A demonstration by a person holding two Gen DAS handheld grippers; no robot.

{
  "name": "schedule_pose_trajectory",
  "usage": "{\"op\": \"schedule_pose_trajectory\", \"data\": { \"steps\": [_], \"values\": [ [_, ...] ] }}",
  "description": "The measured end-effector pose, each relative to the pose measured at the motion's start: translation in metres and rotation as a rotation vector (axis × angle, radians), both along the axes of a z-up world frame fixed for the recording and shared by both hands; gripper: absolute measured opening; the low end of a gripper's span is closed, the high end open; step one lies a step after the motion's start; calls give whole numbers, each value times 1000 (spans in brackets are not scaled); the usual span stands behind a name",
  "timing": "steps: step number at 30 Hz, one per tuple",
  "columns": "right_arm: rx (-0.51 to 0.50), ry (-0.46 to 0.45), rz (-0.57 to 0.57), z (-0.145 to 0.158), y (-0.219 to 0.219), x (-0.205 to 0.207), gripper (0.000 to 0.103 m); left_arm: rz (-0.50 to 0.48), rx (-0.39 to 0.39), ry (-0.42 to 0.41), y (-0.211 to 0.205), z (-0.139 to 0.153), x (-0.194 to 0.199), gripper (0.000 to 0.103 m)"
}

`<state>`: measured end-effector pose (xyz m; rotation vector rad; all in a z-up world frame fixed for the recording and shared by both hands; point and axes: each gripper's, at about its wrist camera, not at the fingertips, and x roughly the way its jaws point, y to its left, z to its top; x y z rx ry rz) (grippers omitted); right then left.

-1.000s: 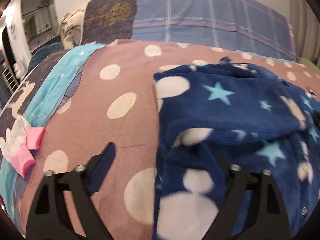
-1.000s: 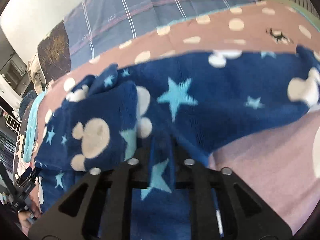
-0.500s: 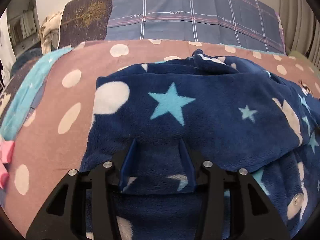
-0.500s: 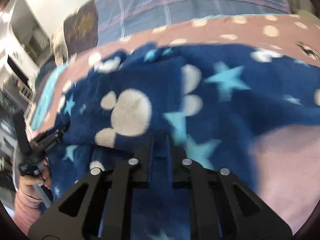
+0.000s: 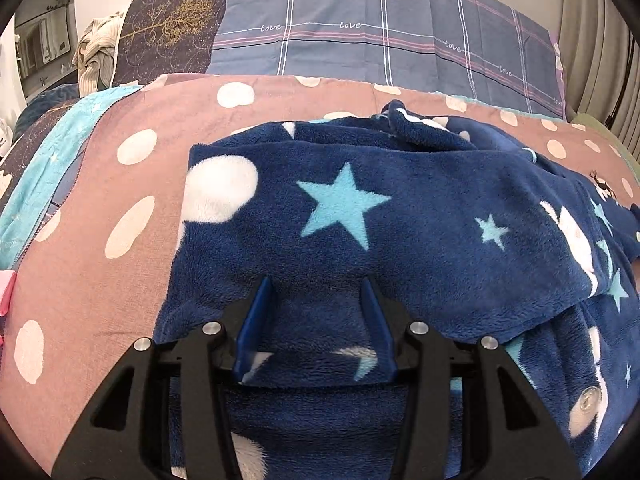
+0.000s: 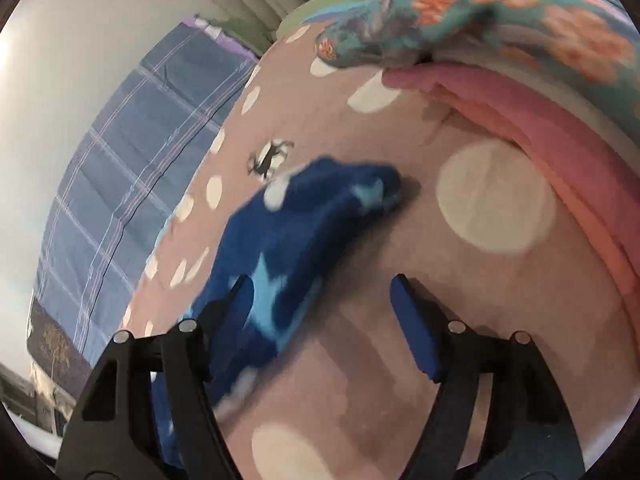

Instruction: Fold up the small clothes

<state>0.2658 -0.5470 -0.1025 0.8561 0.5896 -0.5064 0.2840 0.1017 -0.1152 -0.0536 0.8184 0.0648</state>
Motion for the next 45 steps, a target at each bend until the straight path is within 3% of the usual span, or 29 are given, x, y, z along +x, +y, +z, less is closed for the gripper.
{"op": "schedule_pose_trajectory", "data": {
  "steps": [1, 2, 4, 7, 10, 13, 16, 21, 24, 27, 29, 31, 32, 33, 35, 38, 40, 41, 42, 43, 44, 45],
  "values": [
    [12, -5, -22, -3, -1, 6, 52, -1, -7, -2, 1, 0, 0, 50],
    [66, -13, -26, -3, 2, 16, 16, -2, -13, -2, 2, 0, 0, 50],
    [144, -72, 1, 4, 10, 26, 10, -6, -24, -5, 3, -1, 0, 52],
    [30, -188, 269, 46, 86, 53, 10, -15, -33, -6, 3, -1, 0, 55],
    [-56, -316, 652, 85, 216, 66, 10, -17, -37, -8, 3, -1, 0, 56],
    [-75, -344, 930, 89, 317, 70, 10, -21, -60, -15, 5, -1, -1, 57],
    [-94, -279, 1144, 58, 410, 71, 10, -35, -108, -26, 10, 0, -3, 63],
    [-162, -110, 1212, -4, 455, 75, 10, -53, -170, -40, 17, 0, -4, 67],
    [-207, -118, 1230, -16, 464, 56, 10, -69, -229, -55, 22, 1, -6, 70],
    [-244, -147, 1248, -17, 471, 46, 15, -81, -384, -86, 35, 8, -13, 71],
    [-269, -158, 1259, -19, 475, 36, 16, -100, -597, -79, 47, 14, -15, 73],
    [-298, -171, 1277, -15, 479, 31, 20, -103, -719, -61, 51, 20, -14, 88],
    [-312, -178, 1290, -13, 481, 28, 26, -93, -739, -67, 50, 23, -14, 96],
    [-322, -185, 1308, -13, 485, 26, 36, -86, -747, -71, 49, 26, -13, 98],
    [-362, -193, 1347, -11, 491, 20, 46, -92, -742, -35, 41, 28, -5, 98],
    [-421, -187, 1374, -12, 500, 14, 51, -76, -697, 24, 27, 27, 13, 98],
    [-420, -186, 1374, -12, 499, 14, 51, -66, -681, 84, 16, 18, 24, 86],
    [-409, -188, 1372, -12, 497, 15, 50, -68, -685, 107, 10, 14, 29, 68],
    [-402, -187, 1371, -12, 496, 16, 50, -76, -680, 122, 5, 12, 34, 41],
    [-392, -186, 1370, -13, 494, 16, 50, -107, -668, 135, -3, 12, 38, 22],
    [-391, -183, 1369, -12, 494, 16, 50, -131, -656, 152, -9, 12, 41, 9],
    [-397, -175, 1368, -11, 492, 15, 50, -127, -639, 148, -13, 16, 42, 9]
  ]
}}
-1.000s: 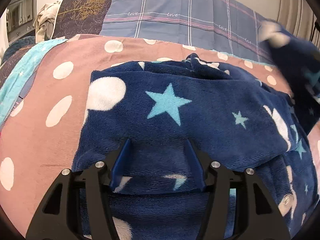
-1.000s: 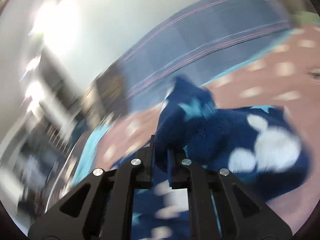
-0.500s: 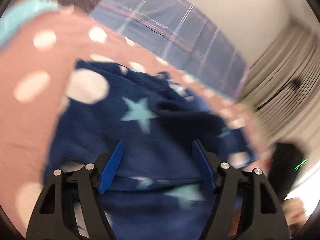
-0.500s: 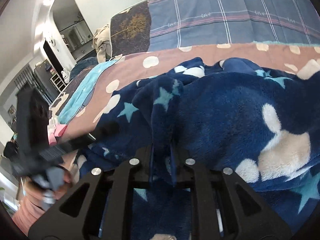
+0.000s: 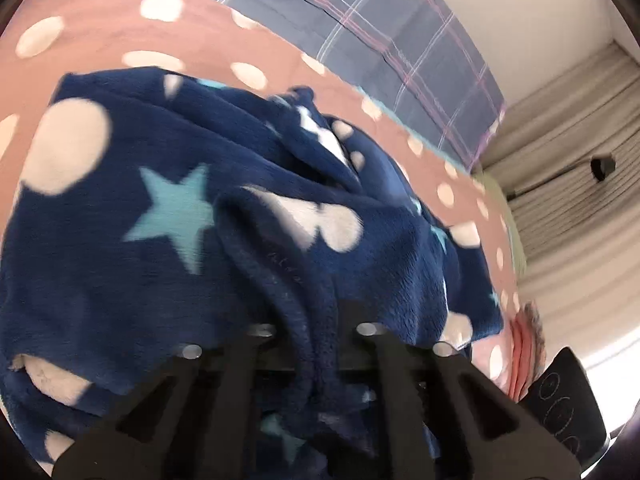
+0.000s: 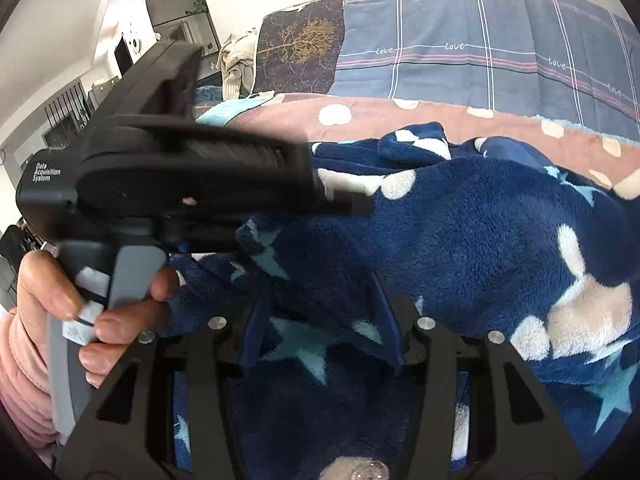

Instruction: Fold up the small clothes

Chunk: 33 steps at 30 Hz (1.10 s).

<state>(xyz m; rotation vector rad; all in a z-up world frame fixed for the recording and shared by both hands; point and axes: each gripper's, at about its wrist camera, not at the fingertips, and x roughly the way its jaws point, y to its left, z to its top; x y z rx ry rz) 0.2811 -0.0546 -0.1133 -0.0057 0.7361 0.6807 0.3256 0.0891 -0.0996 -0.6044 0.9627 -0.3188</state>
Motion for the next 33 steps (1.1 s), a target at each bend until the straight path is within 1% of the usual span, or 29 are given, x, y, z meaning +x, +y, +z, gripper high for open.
{"op": "schedule_pose_trajectory", "data": {
  "steps": [2, 4, 5, 6, 8, 9, 10, 11, 12, 13, 14, 15, 16, 17, 18, 20, 21, 22, 24, 25, 26, 27, 28, 29, 30, 31, 32, 33],
  "values": [
    [-15, -13, 10, 9, -8, -7, 50, -3, 34, -71, 0, 21, -6, 9],
    [-26, -54, 16, 26, -25, -16, 53, -14, 63, -158, 7, 51, -15, 9],
    [-34, -69, 5, 31, -35, -20, 58, -14, 75, -190, 12, 63, -19, 9],
    [-38, -79, -10, 35, -46, -23, 61, -4, 103, -237, 21, 80, -26, 9],
    [-50, -71, -67, 38, -77, -27, 63, 20, 156, -286, 38, 98, -34, 10],
    [-58, -59, -101, 36, -91, -27, 63, 27, 177, -299, 46, 101, -36, 11],
    [-69, -46, -139, 33, -103, -26, 63, 40, 223, -307, 57, 101, -38, 12],
    [-97, -24, -197, 26, -118, -23, 63, 55, 263, -305, 65, 97, -38, 17],
    [-121, 5, -255, 17, -132, -20, 63, 90, 320, -290, 74, 86, -37, 28],
    [-125, 28, -284, 12, -139, -16, 63, 122, 362, -268, 79, 76, -31, 36],
    [-124, 76, -328, 3, -148, -15, 62, 160, 409, -238, 83, 63, -28, 45],
    [-108, 121, -353, -3, -155, -15, 55, 205, 469, -191, 90, 49, -27, 45],
    [-77, 151, -369, -6, -161, -15, 51, 220, 487, -163, 94, 41, -27, 45],
    [-63, 149, -375, -5, -163, -17, 50, 226, 474, -149, 97, 37, -29, 45],
    [-53, 140, -377, -3, -163, -20, 43, 223, 425, -159, 98, 34, -34, 45],
    [-36, 118, -361, 7, -158, -24, 32, 193, 366, -199, 92, 37, -41, 45],
    [-24, 110, -350, 11, -153, -25, 31, 159, 359, -225, 79, 40, -41, 45],
    [-12, 104, -338, 14, -148, -25, 30, 134, 369, -240, 69, 41, -41, 45],
    [18, 94, -299, 23, -136, -22, 28, 74, 409, -255, 50, 37, -40, 45],
    [21, 88, -289, 23, -129, -20, 28, 44, 449, -234, 33, 26, -32, 45],
    [11, 87, -296, 22, -124, -16, 28, 27, 491, -200, 24, 10, -27, 48],
    [-30, 96, -325, 16, -120, -11, 35, 16, 547, -169, 15, -7, -21, 52],
    [-93, 121, -364, 6, -120, -3, 36, 19, 631, -203, 3, -19, -23, 53],
    [-158, 171, -401, -10, -120, 5, 33, 17, 684, -216, -4, -15, -25, 53],
    [-143, 168, -403, -15, -122, 4, 32, 17, 703, -220, -7, -12, -27, 54],
    [-141, 153, -399, -12, -122, 1, 32, 18, 720, -222, -9, -12, -27, 54],
    [-177, 157, -392, -7, -119, -2, 32, 18, 710, -224, -7, -13, -27, 54],
    [-187, 159, -394, -5, -118, -6, 32, 19, 684, -222, -3, -10, -27, 54]
  ]
}}
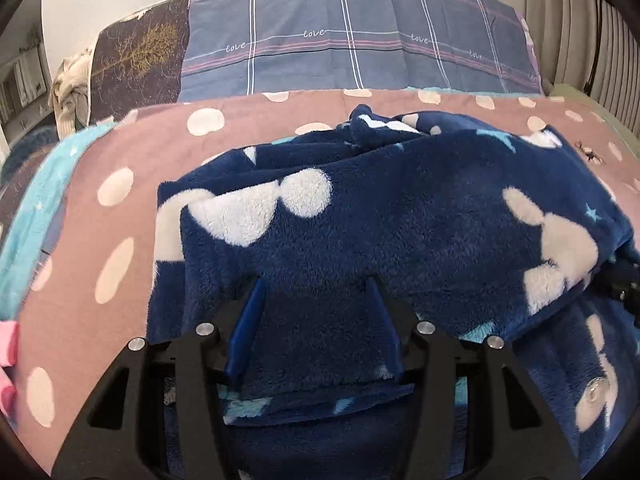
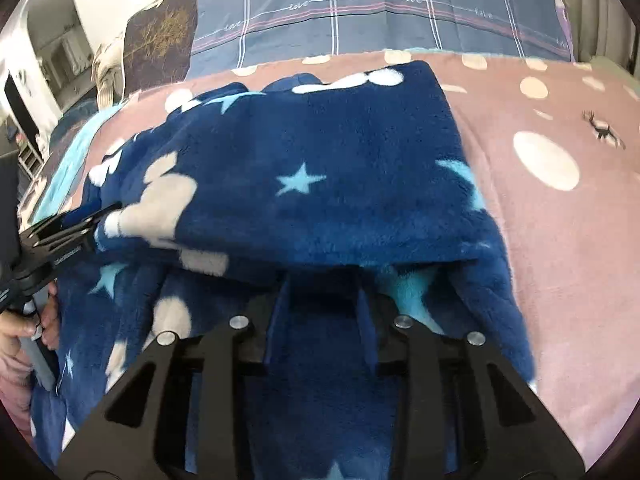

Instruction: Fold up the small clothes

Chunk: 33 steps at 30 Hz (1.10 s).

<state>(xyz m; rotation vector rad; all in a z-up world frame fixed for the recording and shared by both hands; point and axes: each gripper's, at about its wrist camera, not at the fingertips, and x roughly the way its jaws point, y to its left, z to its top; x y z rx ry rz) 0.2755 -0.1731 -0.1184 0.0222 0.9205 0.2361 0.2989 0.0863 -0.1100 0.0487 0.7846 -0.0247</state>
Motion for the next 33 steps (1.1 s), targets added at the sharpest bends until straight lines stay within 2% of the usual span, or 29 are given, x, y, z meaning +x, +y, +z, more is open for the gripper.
{"op": "schedule_pose_trajectory", "data": {
  "steps": [1, 4, 7, 9, 11, 13, 17, 18, 19, 21, 24, 25, 26, 27, 28, 31, 32, 33],
  "values": [
    [4, 2, -2, 3, 0, -4, 32, 0, -38, 4, 6, 2, 2, 54],
    [118, 0, 57, 23, -6, -16, 33, -22, -138, 16, 16, 18, 3, 54],
    [140, -81, 44, 57, -12, -1, 38, -12, -274, -18, 25, 44, 14, 56],
    [184, -100, 29, 71, -16, 28, 42, -4, -315, -29, 26, 55, 35, 68],
    [257, -88, 5, 77, -19, 61, 44, 13, -309, -5, 20, 57, 73, 69],
    [283, -69, -29, 76, -18, 96, 47, 43, -284, 36, 12, 49, 108, 69],
    [319, 41, -98, 46, -10, 155, 50, 49, -330, 186, -6, 16, 161, 67],
    [331, 69, -108, 36, -8, 164, 50, 40, -346, 195, -10, 11, 164, 41],
    [342, 89, -121, 26, -9, 168, 50, 20, -335, 195, -17, 7, 167, 20],
    [334, 65, -159, 3, -13, 164, 42, 27, -290, 170, -18, 9, 164, 8],
    [284, -53, -102, -2, -9, 150, 42, 46, -219, 100, 2, 11, 144, 7],
    [260, -74, -94, -2, -6, 146, 42, 58, -234, 113, 12, 5, 141, 4],
    [236, -84, -99, -1, -2, 144, 42, 101, -214, 137, 22, -5, 140, 0],
    [228, -82, -99, -1, 0, 145, 43, 120, -227, 153, 29, -15, 139, 0],
    [217, -81, -99, -1, 1, 146, 44, 117, -263, 130, 34, -14, 135, 0],
    [187, -85, -98, -1, 4, 149, 44, 89, -198, 119, 20, 0, 133, 0],
    [192, -85, -97, -1, 3, 148, 44, 87, -193, 99, 18, 7, 130, 0],
    [197, -85, -96, -1, 4, 148, 44, 75, -221, 51, 16, 19, 123, 2]
  ]
}}
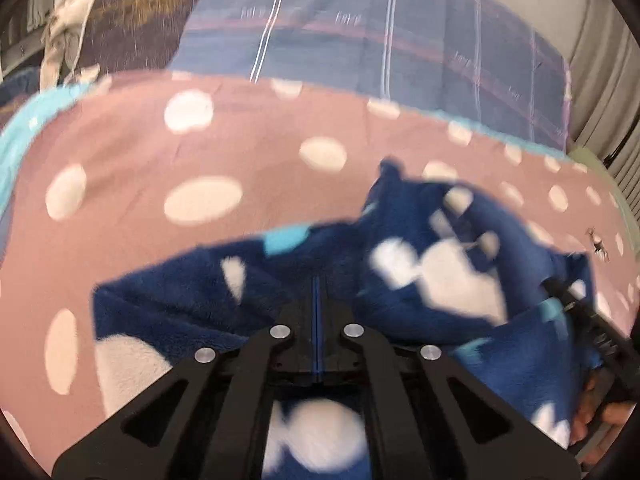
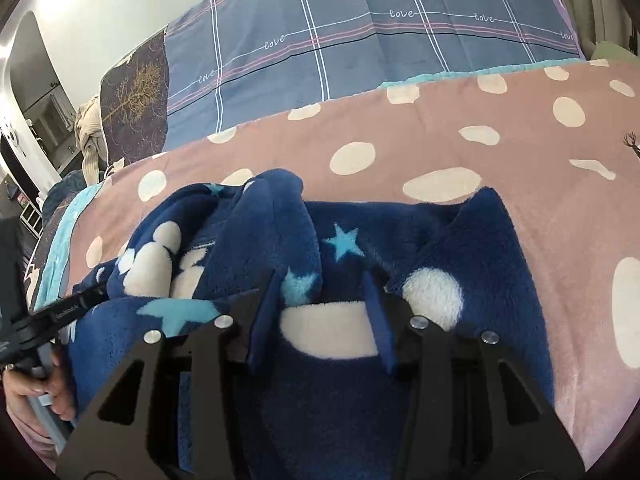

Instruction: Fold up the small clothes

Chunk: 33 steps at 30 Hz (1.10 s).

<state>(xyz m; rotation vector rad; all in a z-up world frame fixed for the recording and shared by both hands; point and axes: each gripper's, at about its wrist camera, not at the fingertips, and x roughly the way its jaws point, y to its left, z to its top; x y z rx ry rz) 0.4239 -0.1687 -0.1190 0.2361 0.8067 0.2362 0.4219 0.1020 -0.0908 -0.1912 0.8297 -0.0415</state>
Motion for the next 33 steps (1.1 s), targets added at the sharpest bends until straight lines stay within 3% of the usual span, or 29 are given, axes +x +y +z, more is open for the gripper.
{"op": "schedule_pose_trajectory", "data": {
  "steps": [3, 6, 8, 10, 15, 17, 19, 20, 21, 24, 27, 31, 33],
  "values": [
    [11, 1, 0, 0, -2, 2, 44, -56, -77, -88, -10, 23, -12, 8],
    [-2, 1, 0, -1, -2, 2, 45, -130, -34, -86, -37, 19, -2, 29],
    [-7, 6, 1, -2, -3, 3, 45, -127, 72, 54, -51, -23, 20, 32],
    [-25, 6, 1, -3, -1, 3, 45, -120, 50, -2, -51, -34, 17, 31],
    [-83, -4, -16, 0, 4, -3, 43, -124, 72, -1, -49, -21, 8, 31],
    [-71, 5, -40, 12, -3, -20, 38, -154, 43, -30, -44, 3, -22, 32],
    [-24, -16, -10, 31, -14, -55, 38, -257, -13, -108, -37, 30, -78, 44],
    [31, -33, 50, 43, -22, -81, 38, -281, -4, -139, -34, 38, -104, 65],
    [98, -39, 125, 54, -30, -114, 38, -298, 29, -168, -31, 44, -136, 76],
    [187, -20, 252, 64, -45, -197, 38, -353, 95, -201, -17, 44, -232, 77],
    [214, 33, 376, 57, -42, -287, 38, -323, 83, -173, 5, 27, -313, 77],
    [254, 124, 520, 39, -22, -374, 38, -236, 61, -168, 26, 8, -388, 78],
    [264, 165, 558, 28, -12, -397, 40, -195, 41, -171, 35, 3, -417, 79]
  ]
}}
